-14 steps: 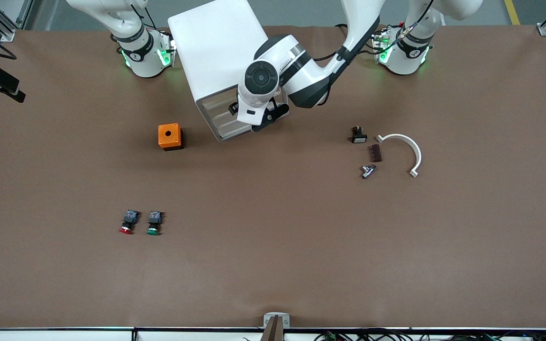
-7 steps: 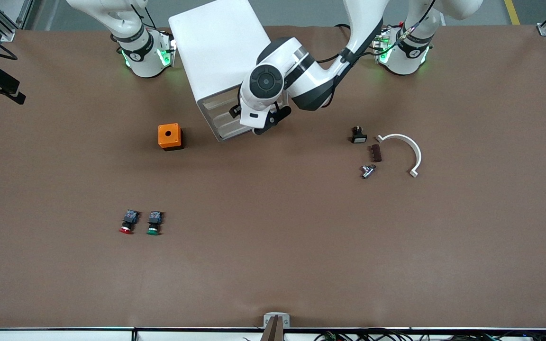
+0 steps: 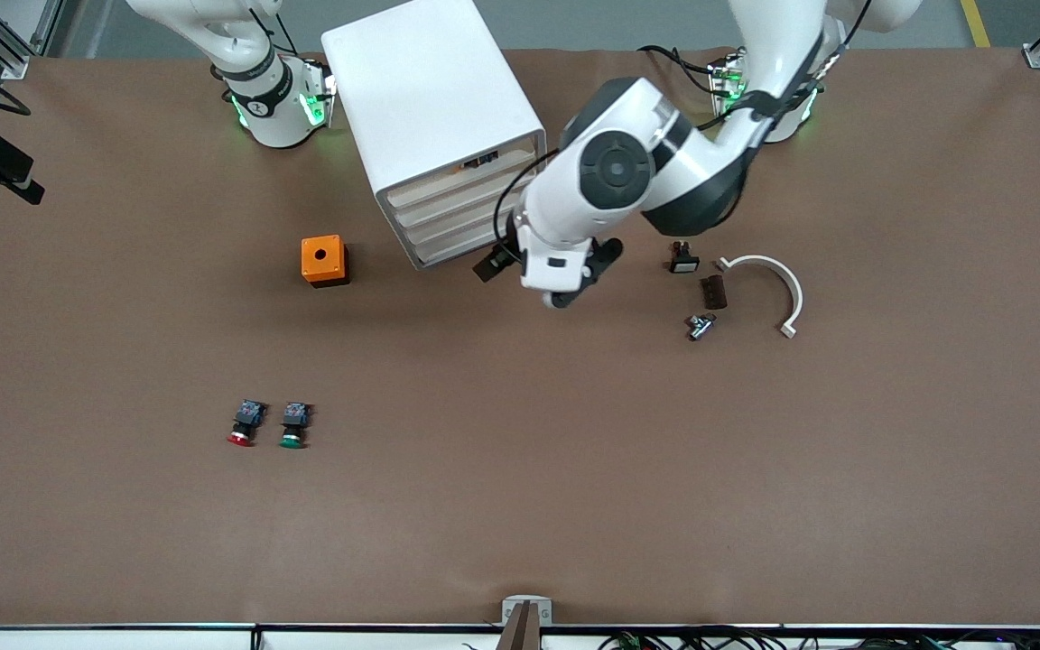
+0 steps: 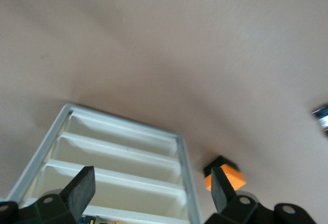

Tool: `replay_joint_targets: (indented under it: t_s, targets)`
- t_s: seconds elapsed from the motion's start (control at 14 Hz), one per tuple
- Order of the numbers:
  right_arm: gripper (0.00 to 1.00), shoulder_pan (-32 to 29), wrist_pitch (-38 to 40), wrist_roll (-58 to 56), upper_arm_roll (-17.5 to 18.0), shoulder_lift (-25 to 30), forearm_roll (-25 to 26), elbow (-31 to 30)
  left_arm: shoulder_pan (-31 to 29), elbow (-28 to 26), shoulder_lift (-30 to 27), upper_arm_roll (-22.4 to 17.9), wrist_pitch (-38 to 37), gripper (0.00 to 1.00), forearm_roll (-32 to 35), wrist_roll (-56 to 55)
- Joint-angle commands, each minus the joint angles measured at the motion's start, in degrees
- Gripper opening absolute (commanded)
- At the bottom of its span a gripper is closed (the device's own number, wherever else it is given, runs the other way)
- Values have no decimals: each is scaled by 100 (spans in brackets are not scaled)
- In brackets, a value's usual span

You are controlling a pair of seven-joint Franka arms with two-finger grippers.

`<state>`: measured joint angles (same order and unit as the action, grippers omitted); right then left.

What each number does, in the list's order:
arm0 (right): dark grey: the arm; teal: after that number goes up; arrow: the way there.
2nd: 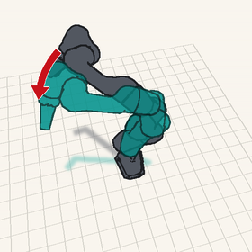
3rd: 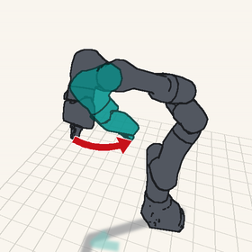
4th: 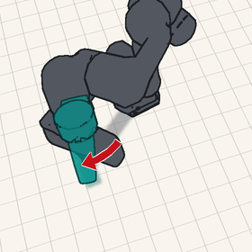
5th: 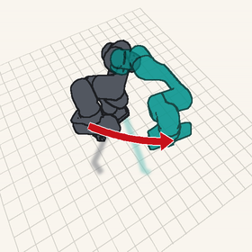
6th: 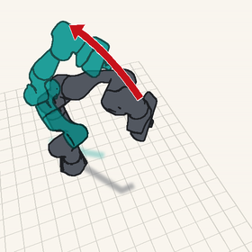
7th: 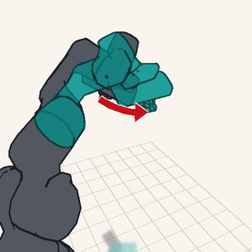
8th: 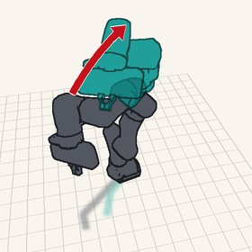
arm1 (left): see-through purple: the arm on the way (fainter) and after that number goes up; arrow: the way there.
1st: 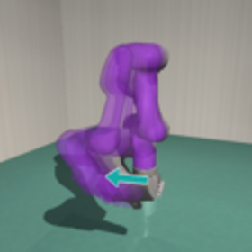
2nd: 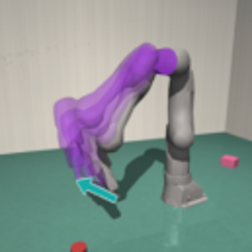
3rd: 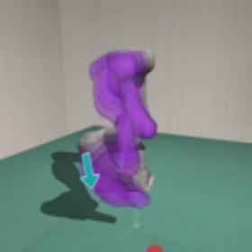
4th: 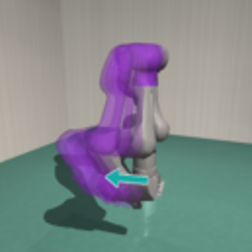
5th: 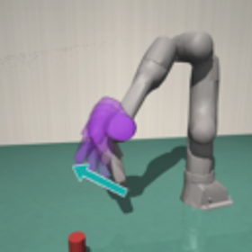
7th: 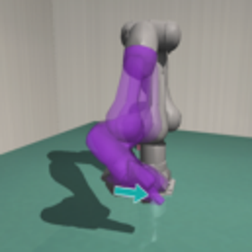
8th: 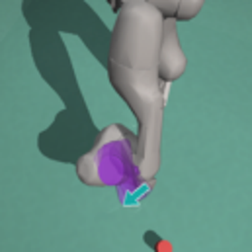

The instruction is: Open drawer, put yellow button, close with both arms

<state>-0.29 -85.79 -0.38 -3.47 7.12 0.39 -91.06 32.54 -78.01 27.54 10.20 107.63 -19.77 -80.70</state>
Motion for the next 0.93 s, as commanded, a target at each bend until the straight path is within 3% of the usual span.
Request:
replay_joint_targets:
  t_s: [0.0, 0.5, 0.86]
  targets:
    - [100, -146, -69, -190, 75, 141, -91, -114, -379, -30, -598, 18, -295, 99, 184, 351]
    - [100, -147, -60, -332, 49, 141, -91, -140, -1381, -48, -1197, 9, -2069, 99, 483, 2573]
    - [100, -146, -8, -323, 31, 141, -144, -149, -2145, -65, -1496, 26, -2774, 99, 1291, 4437]
